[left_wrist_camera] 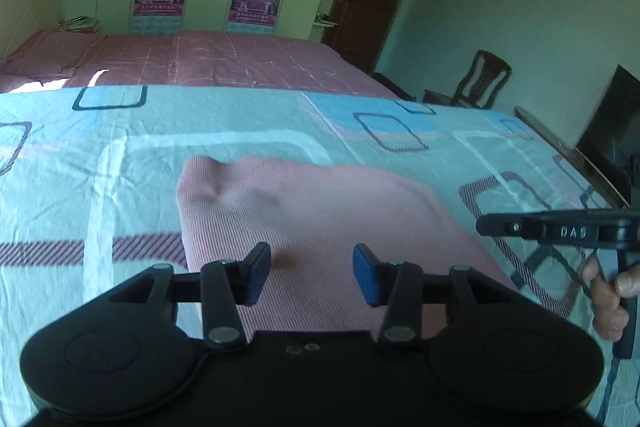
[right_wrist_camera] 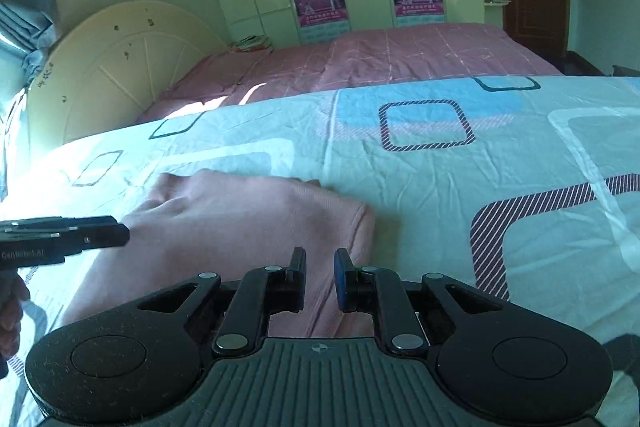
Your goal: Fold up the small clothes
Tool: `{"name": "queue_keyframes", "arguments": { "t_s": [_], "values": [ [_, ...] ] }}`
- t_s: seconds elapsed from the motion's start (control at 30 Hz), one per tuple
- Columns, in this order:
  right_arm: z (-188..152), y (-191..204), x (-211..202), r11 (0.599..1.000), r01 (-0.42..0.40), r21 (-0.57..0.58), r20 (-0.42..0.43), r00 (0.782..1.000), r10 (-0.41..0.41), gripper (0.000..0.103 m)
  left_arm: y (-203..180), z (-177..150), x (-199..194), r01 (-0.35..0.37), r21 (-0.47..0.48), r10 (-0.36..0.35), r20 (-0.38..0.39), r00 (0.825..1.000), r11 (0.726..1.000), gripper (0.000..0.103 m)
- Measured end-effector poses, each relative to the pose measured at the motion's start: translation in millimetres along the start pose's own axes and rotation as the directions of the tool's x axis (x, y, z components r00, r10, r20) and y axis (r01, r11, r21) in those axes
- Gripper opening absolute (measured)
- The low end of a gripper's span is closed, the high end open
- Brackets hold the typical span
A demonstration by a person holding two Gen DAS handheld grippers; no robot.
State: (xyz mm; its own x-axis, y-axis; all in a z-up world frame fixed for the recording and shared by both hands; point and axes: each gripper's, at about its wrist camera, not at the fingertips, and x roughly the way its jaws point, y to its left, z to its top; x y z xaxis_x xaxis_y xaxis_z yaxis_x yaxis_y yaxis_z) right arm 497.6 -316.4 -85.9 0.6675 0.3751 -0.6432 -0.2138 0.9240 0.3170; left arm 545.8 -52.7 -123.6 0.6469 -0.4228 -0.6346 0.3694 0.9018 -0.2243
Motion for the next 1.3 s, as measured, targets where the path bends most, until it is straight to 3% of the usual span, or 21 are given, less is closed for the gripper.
{"name": "queue_keyframes", "arguments": {
  "t_s": [0.07,0.1,0.17,0.23,0.33,0.47,0.57,0.73,1.0,1.13,1.3],
  "values": [
    [-14.2,8.8,-10.7,0.999,-0.027,-0.024,-0.016,1.000,0.027,0.014,-7.3,-14.5,2.1,-0.023,0.044,0.025,-0.046,0.999,0.999,0.039],
    [-23.2,14.8,-10.0,0.997,-0.044,-0.058,-0.053,0.998,0.041,0.014,-5.4,-21.3,5.0,-0.015,0.007,0.015,-0.055,0.998,1.000,0.039],
    [-40.1,20.3,3.6,0.989,0.032,-0.143,-0.111,0.993,-0.048,0.014,-3.9,-27.7,7.7,-0.003,-0.026,0.002,-0.038,0.999,1.000,0.039],
    [-47.2,16.6,10.3,0.980,0.103,-0.171,-0.081,0.990,-0.118,0.000,-6.8,-26.8,9.8,-0.017,-0.014,0.016,-0.041,0.999,1.000,0.039],
    [-43.6,19.5,11.4,0.980,0.126,-0.156,-0.087,0.986,-0.141,0.000,-13.3,-29.3,2.5,-0.035,-0.005,0.035,-0.044,0.998,0.999,0.039],
    [-47.5,36.2,-17.4,0.984,0.078,-0.160,-0.047,0.995,-0.086,0.000,-26.9,-44.3,-28.8,-0.071,0.017,0.071,-0.014,0.997,0.997,0.039],
    [-63.3,45.8,-31.4,0.983,0.043,-0.179,-0.071,0.996,-0.056,0.000,-35.7,-57.8,-47.2,-0.065,0.005,0.065,-0.026,0.998,0.998,0.041],
    [-93.2,42.5,-24.6,0.983,0.075,-0.170,-0.151,0.983,-0.102,0.000,-39.8,-84.3,-44.9,-0.081,-0.002,0.081,-0.109,0.991,0.997,0.040],
    [-97.1,41.6,-29.2,0.983,0.070,-0.173,-0.153,0.983,-0.097,0.000,-48.9,-97.0,-55.8,-0.116,0.009,0.117,-0.115,0.986,0.993,0.041],
    [-94.0,41.2,-43.7,0.991,0.036,-0.132,-0.136,0.989,-0.054,0.000,-49.7,-98.9,-61.0,-0.122,0.000,0.121,-0.118,0.986,0.993,0.041],
    [-98.7,32.0,-32.7,0.995,0.034,-0.094,-0.178,0.983,-0.051,0.000,-52.7,-97.9,-56.8,-0.139,0.006,0.139,-0.133,0.981,0.990,0.041]
  ]
}}
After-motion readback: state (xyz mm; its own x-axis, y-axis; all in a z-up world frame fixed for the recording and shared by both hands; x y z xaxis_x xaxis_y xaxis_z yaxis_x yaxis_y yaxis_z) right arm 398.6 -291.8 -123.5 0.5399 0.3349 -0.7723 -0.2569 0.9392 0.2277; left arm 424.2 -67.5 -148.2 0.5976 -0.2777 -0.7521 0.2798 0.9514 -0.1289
